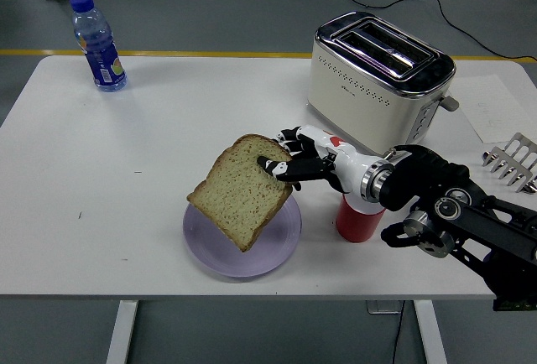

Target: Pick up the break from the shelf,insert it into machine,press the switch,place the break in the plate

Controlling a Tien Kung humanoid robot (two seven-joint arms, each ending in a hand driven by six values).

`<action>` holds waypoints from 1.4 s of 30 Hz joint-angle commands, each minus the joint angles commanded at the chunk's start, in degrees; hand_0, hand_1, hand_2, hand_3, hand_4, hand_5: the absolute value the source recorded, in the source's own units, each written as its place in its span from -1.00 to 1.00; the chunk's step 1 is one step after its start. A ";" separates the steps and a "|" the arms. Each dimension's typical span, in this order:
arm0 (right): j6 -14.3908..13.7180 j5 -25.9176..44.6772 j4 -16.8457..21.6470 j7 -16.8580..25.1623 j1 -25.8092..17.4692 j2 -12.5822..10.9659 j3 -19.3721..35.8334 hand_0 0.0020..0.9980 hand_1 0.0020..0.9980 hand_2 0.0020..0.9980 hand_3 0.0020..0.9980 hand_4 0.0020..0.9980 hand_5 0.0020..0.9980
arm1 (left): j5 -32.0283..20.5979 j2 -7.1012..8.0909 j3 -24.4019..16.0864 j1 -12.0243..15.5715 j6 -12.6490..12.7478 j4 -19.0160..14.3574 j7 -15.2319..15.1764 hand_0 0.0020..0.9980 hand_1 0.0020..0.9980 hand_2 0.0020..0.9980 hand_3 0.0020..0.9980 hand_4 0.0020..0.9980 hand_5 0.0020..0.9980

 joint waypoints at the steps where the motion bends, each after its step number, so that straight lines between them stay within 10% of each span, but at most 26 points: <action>1: -0.06 -0.12 -0.31 0.01 -0.06 0.15 -0.09 -0.72 -0.78 -0.44 -0.22 -0.30 -1.00 | 0.01 0.00 0.00 0.01 0.00 0.00 0.00 0.35 0.38 0.36 0.11 -0.45 0.74; 18: -2.28 -1.41 -10.16 0.79 -1.23 7.16 -3.45 -0.72 -0.78 -0.44 -0.23 -0.32 -1.00 | 1.10 -0.08 -0.38 0.24 -0.17 0.00 0.11 0.35 0.38 0.36 0.11 -0.45 0.74; 35: -2.32 -4.07 -13.86 -0.34 0.63 9.45 -6.03 -0.70 -0.75 -0.44 -0.22 -0.29 -1.00 | 0.54 -0.14 -0.06 -0.36 -0.14 0.00 0.20 0.35 0.38 0.36 0.11 -0.45 0.73; 41: -0.84 -7.61 -14.40 1.54 1.30 9.50 -7.06 -0.68 -0.65 -0.43 -0.20 -0.23 -1.00 | 0.32 -0.15 0.10 -0.39 -0.08 0.00 0.18 0.35 0.38 0.36 0.11 -0.45 0.73; 42: -0.64 -8.84 -14.42 1.74 1.36 9.45 -7.14 -0.43 -0.37 -0.22 -0.03 -0.15 -1.00 | 0.31 -0.15 0.10 -0.39 -0.08 0.00 0.18 0.35 0.38 0.36 0.11 -0.45 0.73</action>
